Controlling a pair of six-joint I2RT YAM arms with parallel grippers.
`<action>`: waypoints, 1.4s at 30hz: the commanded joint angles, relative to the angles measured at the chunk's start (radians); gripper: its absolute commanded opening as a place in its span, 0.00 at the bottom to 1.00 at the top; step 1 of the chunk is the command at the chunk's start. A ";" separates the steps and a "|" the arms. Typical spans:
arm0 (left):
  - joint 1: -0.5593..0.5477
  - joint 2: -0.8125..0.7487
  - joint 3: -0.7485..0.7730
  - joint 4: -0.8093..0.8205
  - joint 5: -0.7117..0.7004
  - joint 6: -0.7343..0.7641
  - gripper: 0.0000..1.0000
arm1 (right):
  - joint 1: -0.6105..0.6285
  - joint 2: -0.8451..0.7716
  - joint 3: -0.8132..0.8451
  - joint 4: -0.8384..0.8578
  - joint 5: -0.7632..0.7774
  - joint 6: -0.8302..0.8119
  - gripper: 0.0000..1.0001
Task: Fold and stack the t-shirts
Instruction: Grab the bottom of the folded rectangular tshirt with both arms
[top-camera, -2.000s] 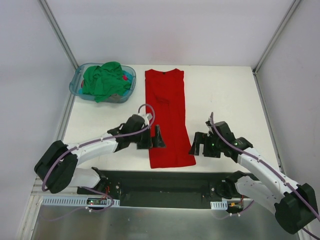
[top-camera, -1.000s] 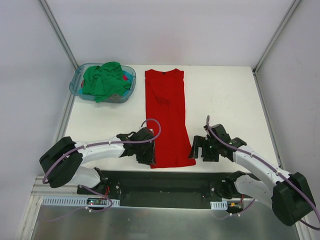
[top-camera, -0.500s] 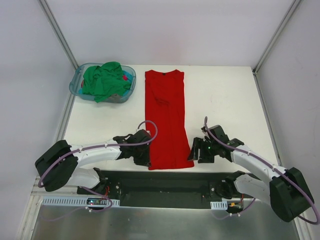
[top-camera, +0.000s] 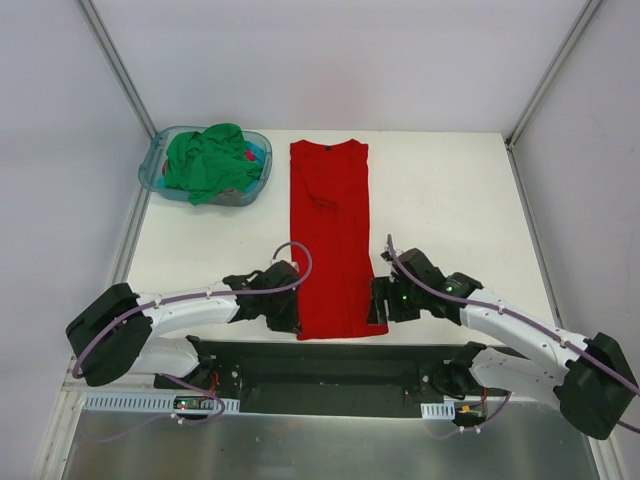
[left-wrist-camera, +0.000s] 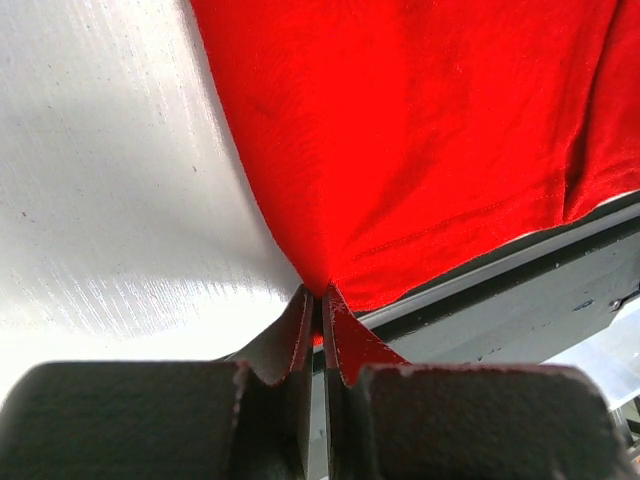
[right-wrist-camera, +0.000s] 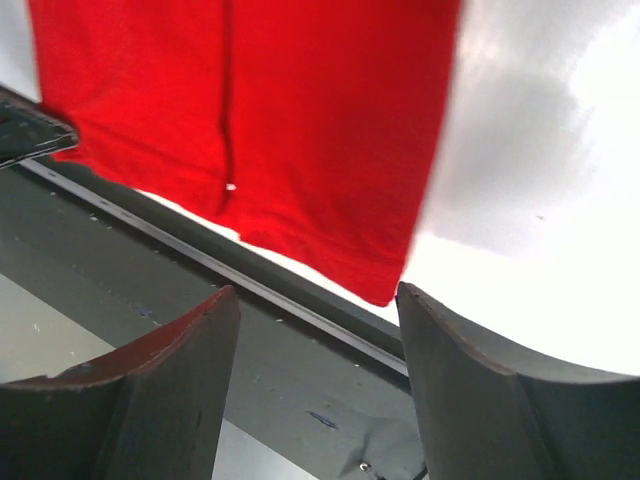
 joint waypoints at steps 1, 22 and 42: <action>-0.013 -0.026 -0.038 0.008 -0.008 -0.011 0.00 | 0.138 0.048 0.093 -0.004 0.084 -0.011 0.65; -0.013 -0.086 -0.138 0.098 0.017 -0.045 0.00 | 0.333 0.524 0.360 -0.061 0.247 -0.018 0.33; -0.015 -0.094 -0.147 0.114 0.006 -0.048 0.00 | 0.370 0.554 0.375 -0.102 0.319 0.020 0.05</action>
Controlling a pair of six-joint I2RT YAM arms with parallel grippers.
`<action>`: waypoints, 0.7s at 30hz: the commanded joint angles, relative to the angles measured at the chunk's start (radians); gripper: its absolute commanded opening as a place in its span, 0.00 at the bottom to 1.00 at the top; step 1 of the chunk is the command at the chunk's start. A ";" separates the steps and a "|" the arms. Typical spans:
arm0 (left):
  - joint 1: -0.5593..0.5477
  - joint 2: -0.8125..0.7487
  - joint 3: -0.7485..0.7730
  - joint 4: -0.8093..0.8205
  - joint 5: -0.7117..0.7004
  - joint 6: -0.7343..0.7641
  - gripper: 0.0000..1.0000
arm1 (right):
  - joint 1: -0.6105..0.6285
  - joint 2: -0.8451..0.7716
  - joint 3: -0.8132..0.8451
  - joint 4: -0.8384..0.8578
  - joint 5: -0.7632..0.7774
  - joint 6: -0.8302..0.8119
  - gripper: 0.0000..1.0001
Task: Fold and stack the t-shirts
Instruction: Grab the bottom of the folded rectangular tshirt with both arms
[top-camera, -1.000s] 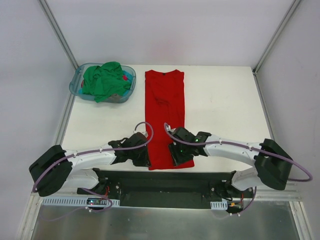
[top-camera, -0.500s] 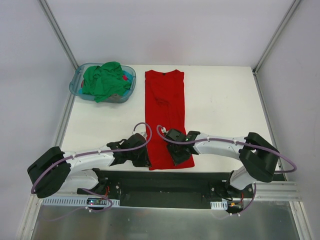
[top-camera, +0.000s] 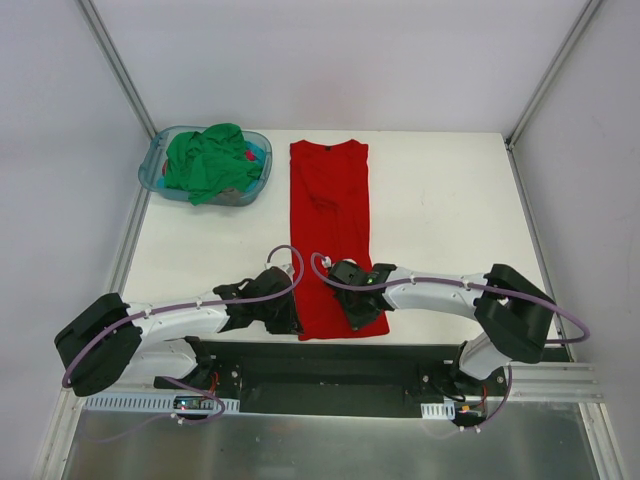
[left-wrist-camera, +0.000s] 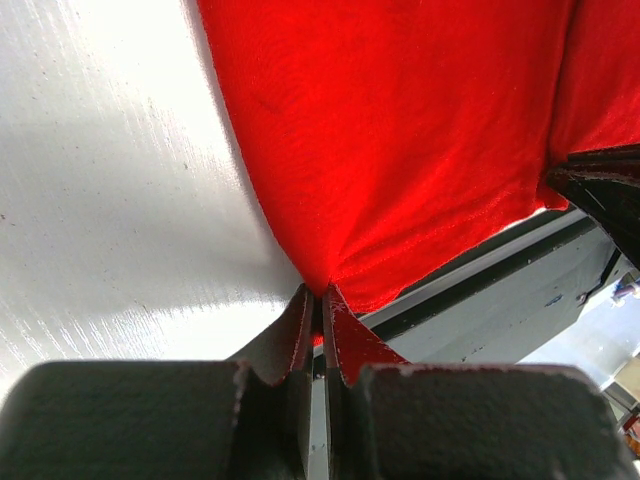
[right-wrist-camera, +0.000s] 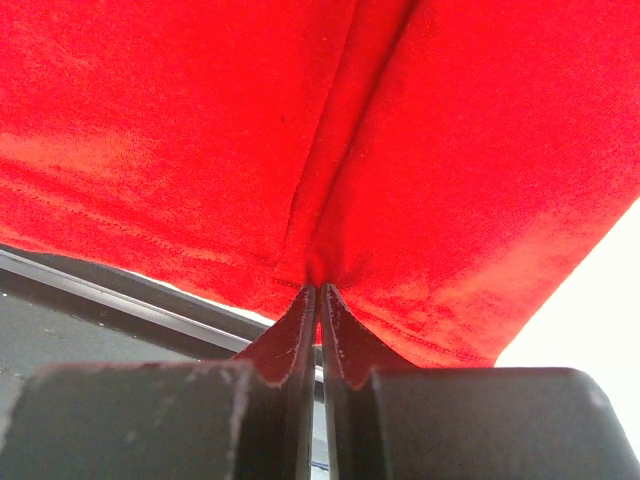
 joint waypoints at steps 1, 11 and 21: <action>-0.014 -0.007 -0.028 -0.038 -0.004 -0.001 0.00 | 0.009 -0.014 0.037 -0.043 0.039 0.024 0.04; -0.014 -0.021 -0.047 -0.036 0.002 -0.008 0.00 | 0.010 -0.097 0.036 -0.029 -0.058 0.042 0.02; -0.013 -0.025 -0.044 -0.036 0.013 -0.007 0.00 | 0.012 -0.067 0.052 0.021 -0.114 0.073 0.03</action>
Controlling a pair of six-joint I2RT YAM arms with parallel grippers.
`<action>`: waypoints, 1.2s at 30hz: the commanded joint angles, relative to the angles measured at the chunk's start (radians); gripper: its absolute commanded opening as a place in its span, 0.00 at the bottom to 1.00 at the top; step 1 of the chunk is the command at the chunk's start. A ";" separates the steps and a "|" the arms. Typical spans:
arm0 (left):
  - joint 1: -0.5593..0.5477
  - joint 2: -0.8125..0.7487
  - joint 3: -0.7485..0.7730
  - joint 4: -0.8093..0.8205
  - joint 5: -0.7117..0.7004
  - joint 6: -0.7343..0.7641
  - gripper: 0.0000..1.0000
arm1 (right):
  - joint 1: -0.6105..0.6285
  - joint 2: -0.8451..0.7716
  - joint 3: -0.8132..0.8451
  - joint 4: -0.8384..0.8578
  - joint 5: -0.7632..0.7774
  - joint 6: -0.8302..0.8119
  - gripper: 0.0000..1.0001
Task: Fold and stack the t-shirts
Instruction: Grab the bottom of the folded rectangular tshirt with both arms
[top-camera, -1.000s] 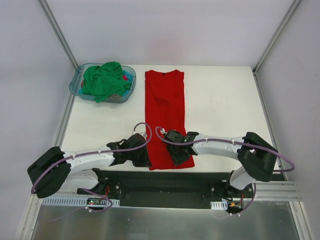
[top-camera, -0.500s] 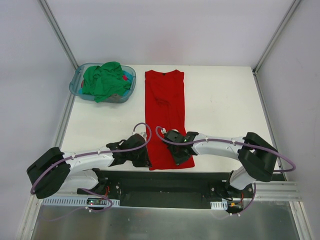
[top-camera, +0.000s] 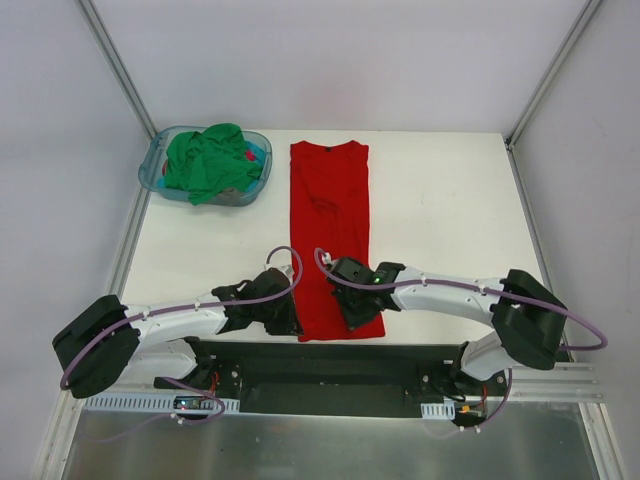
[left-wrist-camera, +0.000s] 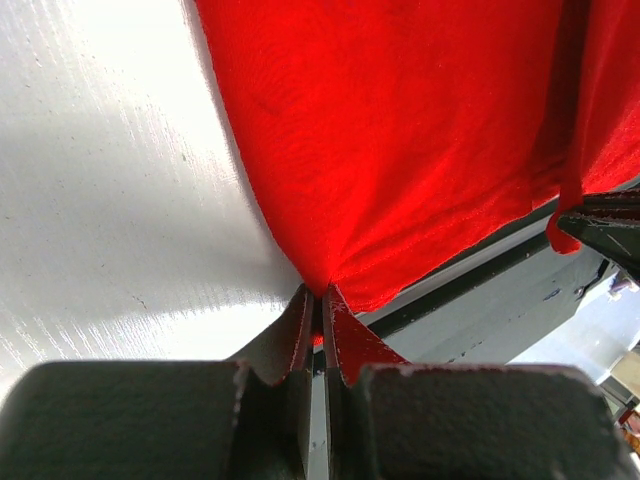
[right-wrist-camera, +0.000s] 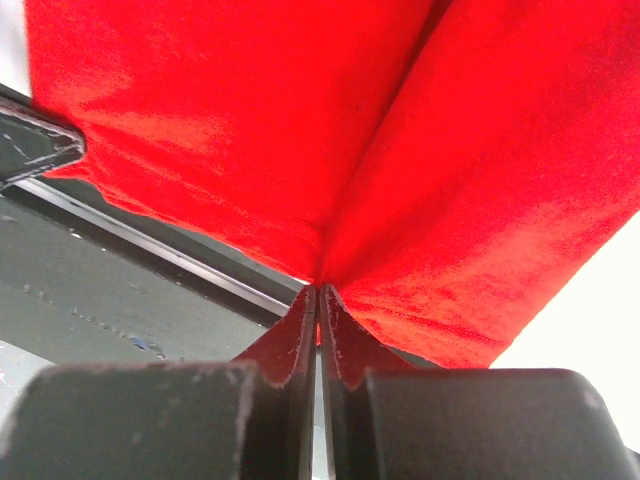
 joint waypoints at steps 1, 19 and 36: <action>-0.013 -0.007 -0.026 -0.051 0.004 -0.003 0.00 | 0.008 0.009 0.047 0.033 -0.031 0.052 0.03; -0.014 -0.015 -0.041 -0.051 0.021 -0.005 0.00 | 0.011 -0.011 0.069 0.037 -0.047 0.003 0.58; -0.013 -0.030 -0.052 -0.054 0.024 -0.014 0.00 | -0.136 -0.483 -0.339 0.029 0.131 0.277 0.80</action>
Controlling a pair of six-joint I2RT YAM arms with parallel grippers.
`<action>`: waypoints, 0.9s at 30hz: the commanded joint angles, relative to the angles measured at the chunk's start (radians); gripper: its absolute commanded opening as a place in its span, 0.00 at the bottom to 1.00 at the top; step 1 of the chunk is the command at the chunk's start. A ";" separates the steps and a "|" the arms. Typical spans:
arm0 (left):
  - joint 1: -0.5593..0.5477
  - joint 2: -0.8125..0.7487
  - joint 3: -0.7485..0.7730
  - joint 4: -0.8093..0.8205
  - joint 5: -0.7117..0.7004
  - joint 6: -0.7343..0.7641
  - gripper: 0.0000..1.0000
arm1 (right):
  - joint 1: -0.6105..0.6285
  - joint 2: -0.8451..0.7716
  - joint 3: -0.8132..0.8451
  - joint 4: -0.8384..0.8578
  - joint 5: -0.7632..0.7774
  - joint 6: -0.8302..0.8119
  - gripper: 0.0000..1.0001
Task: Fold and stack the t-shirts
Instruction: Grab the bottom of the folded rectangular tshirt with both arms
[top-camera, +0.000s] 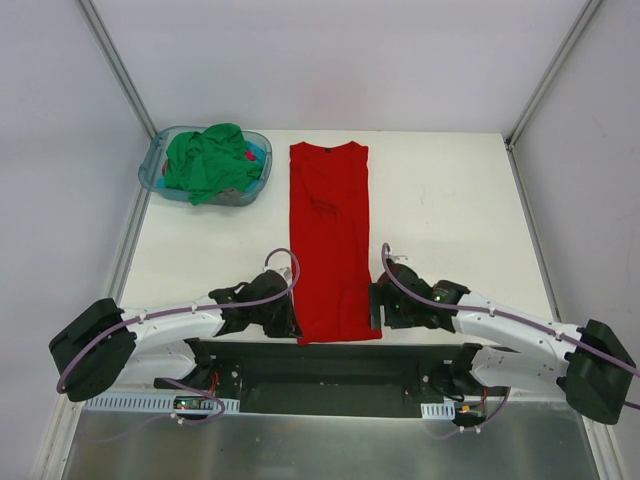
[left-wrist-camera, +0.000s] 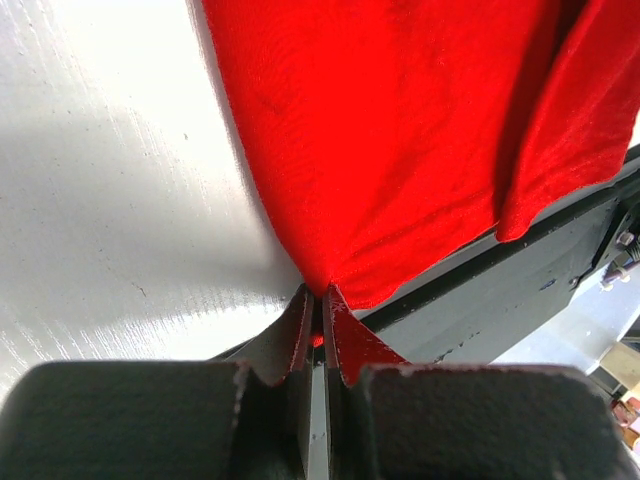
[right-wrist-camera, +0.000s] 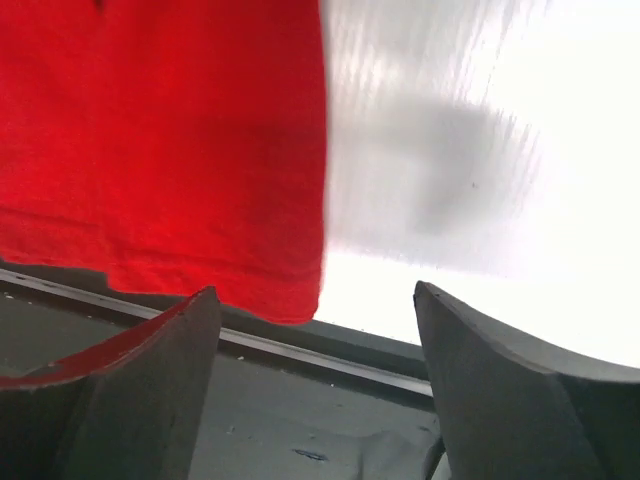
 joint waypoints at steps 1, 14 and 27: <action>-0.013 -0.002 -0.024 -0.061 0.005 0.002 0.00 | -0.015 -0.061 -0.070 0.040 -0.053 0.117 0.79; -0.013 -0.007 -0.029 -0.063 0.013 -0.012 0.00 | -0.026 0.050 -0.106 0.093 -0.145 0.162 0.45; -0.014 -0.050 -0.075 -0.063 0.019 -0.046 0.00 | -0.015 -0.010 -0.251 0.228 -0.277 0.286 0.01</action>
